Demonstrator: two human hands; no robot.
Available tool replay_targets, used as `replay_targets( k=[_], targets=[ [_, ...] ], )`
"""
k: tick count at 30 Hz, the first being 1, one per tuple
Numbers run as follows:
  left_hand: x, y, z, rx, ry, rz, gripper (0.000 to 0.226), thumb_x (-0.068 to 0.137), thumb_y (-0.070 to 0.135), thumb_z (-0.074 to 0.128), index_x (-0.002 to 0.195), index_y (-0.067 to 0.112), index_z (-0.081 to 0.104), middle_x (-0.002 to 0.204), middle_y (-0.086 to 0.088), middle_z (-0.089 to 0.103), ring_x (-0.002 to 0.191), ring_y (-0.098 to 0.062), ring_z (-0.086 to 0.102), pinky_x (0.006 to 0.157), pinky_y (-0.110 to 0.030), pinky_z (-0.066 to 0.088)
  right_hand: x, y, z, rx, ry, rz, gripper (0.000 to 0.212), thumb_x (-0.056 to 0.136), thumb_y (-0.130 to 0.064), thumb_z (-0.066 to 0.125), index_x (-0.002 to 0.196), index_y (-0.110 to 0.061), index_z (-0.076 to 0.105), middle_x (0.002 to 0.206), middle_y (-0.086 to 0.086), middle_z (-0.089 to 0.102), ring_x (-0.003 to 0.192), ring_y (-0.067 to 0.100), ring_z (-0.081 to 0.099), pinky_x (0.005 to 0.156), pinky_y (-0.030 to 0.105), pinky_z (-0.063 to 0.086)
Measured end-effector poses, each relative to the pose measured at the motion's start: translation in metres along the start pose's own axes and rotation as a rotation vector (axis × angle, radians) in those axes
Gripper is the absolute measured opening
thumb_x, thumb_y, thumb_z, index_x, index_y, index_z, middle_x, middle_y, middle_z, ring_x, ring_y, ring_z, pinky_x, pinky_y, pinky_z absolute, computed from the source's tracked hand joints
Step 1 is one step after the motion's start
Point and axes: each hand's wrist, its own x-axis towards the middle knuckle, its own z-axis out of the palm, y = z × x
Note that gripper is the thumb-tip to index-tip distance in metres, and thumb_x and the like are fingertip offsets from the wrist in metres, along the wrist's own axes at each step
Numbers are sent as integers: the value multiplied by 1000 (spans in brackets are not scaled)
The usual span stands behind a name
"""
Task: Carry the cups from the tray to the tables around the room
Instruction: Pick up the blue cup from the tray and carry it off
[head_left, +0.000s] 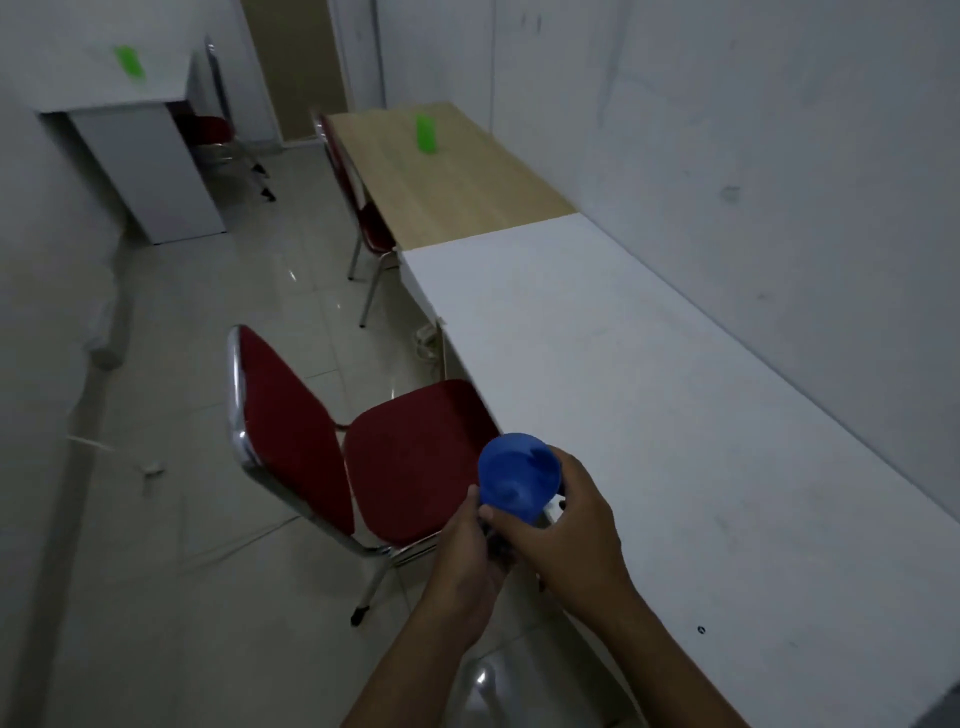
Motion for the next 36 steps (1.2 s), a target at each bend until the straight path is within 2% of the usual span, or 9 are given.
replay_targets(
  k=[4,9,13,17,21,25,30,32,36],
  targets=[
    [53,9,30,114,-18,-15,40,105,37,43,118,9,69,112,-16,75,113,-33,66,107,-51,46,46,21,-14,-21,85,41,72,68,-39,93,122,-53,49,120,-34,58,111,-21,52,82,-3,40],
    [122,13,72,126,-1,-85,38,104,36,46,116,8,70,110,-14,76,105,-27,71,98,-44,54,108,53,-34,-26,130,95,69,68,-43,92,119,-56,47,110,-51,53,108,-25,49,79,-6,38],
    [180,10,109,116,-7,-140,37,105,33,45,117,8,69,103,-10,78,96,-23,75,87,-40,59,164,88,-52,-20,155,153,70,68,-49,90,123,-56,47,114,-47,54,110,-24,48,73,-5,41],
    [235,5,141,184,0,-167,36,106,33,42,120,12,67,105,-9,78,99,-24,74,94,-45,57,221,125,-65,-46,163,194,76,69,-46,90,129,-50,44,114,-47,47,106,-33,43,69,-7,37],
    [293,5,172,332,-14,-151,39,107,37,36,128,16,62,117,-9,74,105,-24,72,97,-44,55,277,157,-81,-52,166,212,75,71,-40,91,131,-43,46,116,-43,48,106,-31,46,76,-9,36],
    [355,2,199,481,-16,-98,39,107,41,33,131,20,56,126,-7,67,112,-25,66,101,-47,52,331,188,-94,-78,173,193,74,72,-38,90,132,-38,47,117,-37,51,103,-19,55,78,-5,38],
    [414,-2,219,652,-21,19,33,107,37,35,124,19,56,123,-5,65,112,-22,64,101,-45,52,387,226,-99,-98,200,184,72,75,-35,89,136,-29,51,122,-21,56,106,0,56,79,-8,35],
    [435,-3,222,779,-18,111,30,107,36,33,120,20,55,121,-4,65,110,-21,63,102,-43,52,404,238,-100,-101,215,174,75,75,-35,89,139,-23,52,123,-18,56,108,2,55,80,-10,34],
    [470,-3,213,1115,14,330,45,106,39,34,143,16,45,145,-3,54,131,-20,52,114,-36,39,432,254,-101,-104,215,172,79,72,-41,89,139,-24,51,123,-19,56,105,-2,54,77,-10,34]
  ],
)
